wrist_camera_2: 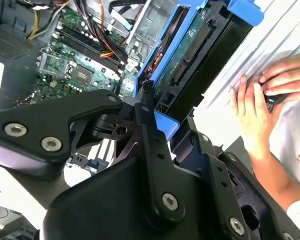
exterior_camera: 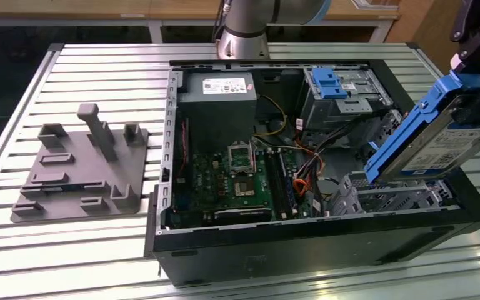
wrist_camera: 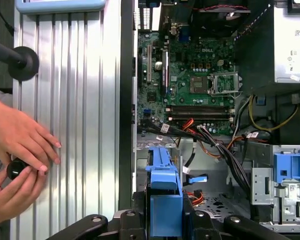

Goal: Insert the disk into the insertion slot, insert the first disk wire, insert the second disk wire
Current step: 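Insert the disk into the insertion slot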

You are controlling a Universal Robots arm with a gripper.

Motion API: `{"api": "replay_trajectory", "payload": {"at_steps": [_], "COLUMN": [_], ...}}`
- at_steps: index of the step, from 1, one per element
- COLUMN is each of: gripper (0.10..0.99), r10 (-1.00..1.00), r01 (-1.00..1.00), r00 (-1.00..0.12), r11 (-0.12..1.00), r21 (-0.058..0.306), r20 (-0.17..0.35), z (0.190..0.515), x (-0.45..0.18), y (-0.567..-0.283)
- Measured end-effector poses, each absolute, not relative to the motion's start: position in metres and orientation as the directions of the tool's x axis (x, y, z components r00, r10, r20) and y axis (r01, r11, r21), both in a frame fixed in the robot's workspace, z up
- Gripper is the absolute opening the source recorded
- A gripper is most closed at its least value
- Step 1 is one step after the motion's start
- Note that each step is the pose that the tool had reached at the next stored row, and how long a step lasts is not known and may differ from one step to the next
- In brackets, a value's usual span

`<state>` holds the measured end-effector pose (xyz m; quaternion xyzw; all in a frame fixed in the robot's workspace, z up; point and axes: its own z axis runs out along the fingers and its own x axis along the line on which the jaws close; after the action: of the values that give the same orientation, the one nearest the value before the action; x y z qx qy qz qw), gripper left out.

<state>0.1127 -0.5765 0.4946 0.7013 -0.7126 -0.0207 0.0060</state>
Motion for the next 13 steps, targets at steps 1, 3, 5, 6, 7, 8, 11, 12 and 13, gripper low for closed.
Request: {"api": "replay_trajectory", "payload": {"at_steps": [1, 3, 5, 6, 7, 8, 11, 12, 13], "gripper": [0.365, 0.365, 0.365, 0.365, 0.365, 0.365, 0.365, 0.365, 0.365], "r10": [-1.000, -0.999, -0.999, -0.998, -0.998, -0.997, -0.997, -0.997, -0.997], "r01": [-0.999, -0.999, -0.999, -0.999, -0.999, -0.999, -0.999, -0.999, -0.999], "r00": [-0.016, -0.014, -0.013, -0.013, -0.012, -0.011, -0.010, -0.010, -0.010], "r11": [0.015, 0.013, 0.012, 0.011, 0.010, 0.009, 0.008, 0.008, 0.008], "r21": [0.037, 0.036, 0.035, 0.035, 0.034, 0.034, 0.034, 0.034, 0.034], "r20": [-0.026, -0.037, -0.048, -0.055, -0.063, -0.071, -0.078, -0.079, -0.079], "z": [0.4946, 0.4946, 0.4946, 0.4946, 0.4946, 0.4945, 0.4946, 0.4946, 0.4947], "x": [0.1126, 0.1126, 0.1125, 0.1125, 0.1125, 0.1124, 0.1124, 0.1124, 0.1124], "y": [-0.5766, -0.5771, -0.5775, -0.5778, -0.5780, -0.5783, -0.5785, -0.5785, -0.5785]}}
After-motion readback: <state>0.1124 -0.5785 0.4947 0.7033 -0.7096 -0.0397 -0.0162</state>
